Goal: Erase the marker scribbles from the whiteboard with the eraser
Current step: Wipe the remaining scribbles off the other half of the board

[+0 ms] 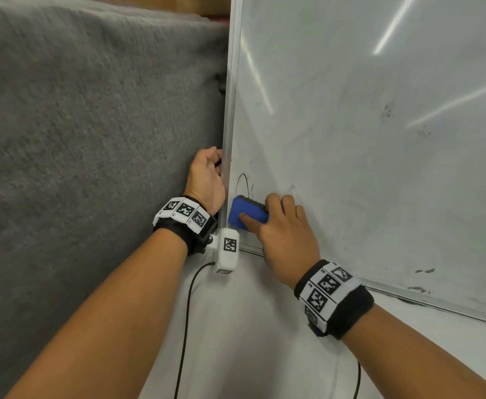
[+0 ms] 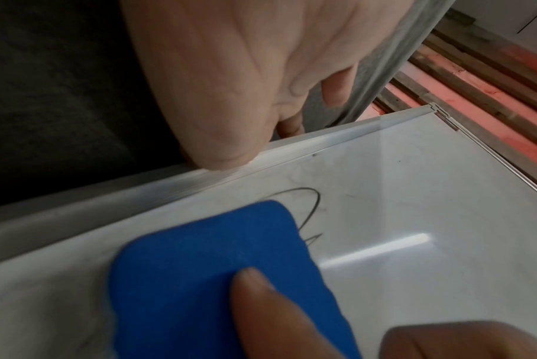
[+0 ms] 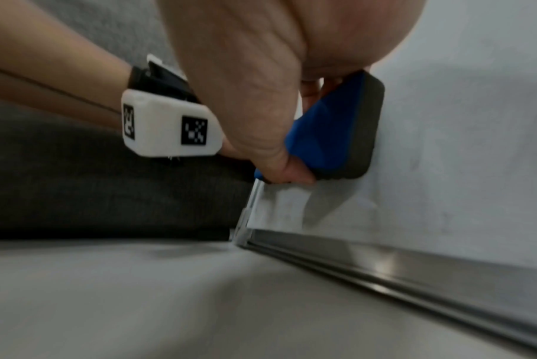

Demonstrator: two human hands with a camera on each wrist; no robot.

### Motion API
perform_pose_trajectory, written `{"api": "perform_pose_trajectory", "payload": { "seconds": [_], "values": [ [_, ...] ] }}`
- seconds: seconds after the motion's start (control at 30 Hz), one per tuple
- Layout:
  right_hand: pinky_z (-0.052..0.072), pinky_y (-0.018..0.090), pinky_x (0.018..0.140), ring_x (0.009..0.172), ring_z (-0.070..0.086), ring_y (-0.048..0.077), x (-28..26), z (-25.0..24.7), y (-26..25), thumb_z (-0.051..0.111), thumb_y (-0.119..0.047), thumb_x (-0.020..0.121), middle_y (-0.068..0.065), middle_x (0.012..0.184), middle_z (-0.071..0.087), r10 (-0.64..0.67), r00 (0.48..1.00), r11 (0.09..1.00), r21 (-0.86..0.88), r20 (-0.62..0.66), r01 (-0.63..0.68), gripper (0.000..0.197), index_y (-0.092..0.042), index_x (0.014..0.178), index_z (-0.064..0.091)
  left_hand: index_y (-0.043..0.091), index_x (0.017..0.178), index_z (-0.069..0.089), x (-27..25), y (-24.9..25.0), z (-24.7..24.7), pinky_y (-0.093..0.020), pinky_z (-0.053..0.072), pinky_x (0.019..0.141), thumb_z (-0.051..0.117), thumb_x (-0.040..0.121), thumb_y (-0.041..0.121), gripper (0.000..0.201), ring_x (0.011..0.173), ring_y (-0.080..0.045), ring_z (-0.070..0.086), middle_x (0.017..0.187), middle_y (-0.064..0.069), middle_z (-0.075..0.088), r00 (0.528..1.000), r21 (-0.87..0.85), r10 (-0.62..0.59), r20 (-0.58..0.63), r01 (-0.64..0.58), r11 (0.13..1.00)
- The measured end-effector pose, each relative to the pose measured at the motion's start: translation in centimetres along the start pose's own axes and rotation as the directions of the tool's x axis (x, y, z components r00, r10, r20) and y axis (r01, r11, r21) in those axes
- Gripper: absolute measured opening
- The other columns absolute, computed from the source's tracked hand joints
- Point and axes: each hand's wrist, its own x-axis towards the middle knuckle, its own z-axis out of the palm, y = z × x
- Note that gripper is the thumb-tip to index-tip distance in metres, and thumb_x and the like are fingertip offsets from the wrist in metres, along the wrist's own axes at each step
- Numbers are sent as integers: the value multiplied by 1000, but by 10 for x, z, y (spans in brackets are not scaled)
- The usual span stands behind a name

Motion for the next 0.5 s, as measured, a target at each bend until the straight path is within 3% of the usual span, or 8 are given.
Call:
{"api": "perform_pose_trajectory", "payload": {
  "seconds": [0.13, 0.33, 0.5],
  "values": [
    [41, 43, 72, 92, 45, 35, -8, -1, 12, 71, -3, 64, 13, 103, 48, 28, 997, 1000, 10, -73, -27, 64, -25, 124, 64, 10, 99, 64, 3, -3, -3, -46, 46, 98, 44, 91, 36, 34, 102, -28, 58, 100, -12, 65, 1000, -12, -9, -2, 9, 1000],
    [43, 43, 73, 94, 44, 36, 15, -7, 15, 74, -6, 65, 15, 108, 49, 94, 978, 995, 41, -187, -88, 73, -23, 135, 59, 6, 105, 62, 3, -2, -2, -46, 47, 100, 40, 96, 33, 36, 104, -30, 59, 105, -16, 65, 1000, -23, -8, 4, 8, 1000],
    [42, 44, 73, 93, 44, 36, 18, -6, 10, 72, -9, 68, 16, 108, 48, 61, 988, 998, -17, -145, -64, 73, -22, 137, 55, 6, 104, 62, 7, -5, -6, -49, 41, 108, 44, 91, 35, 36, 111, -32, 54, 109, -18, 62, 1000, -51, -13, 21, 14, 999]
  ]
}}
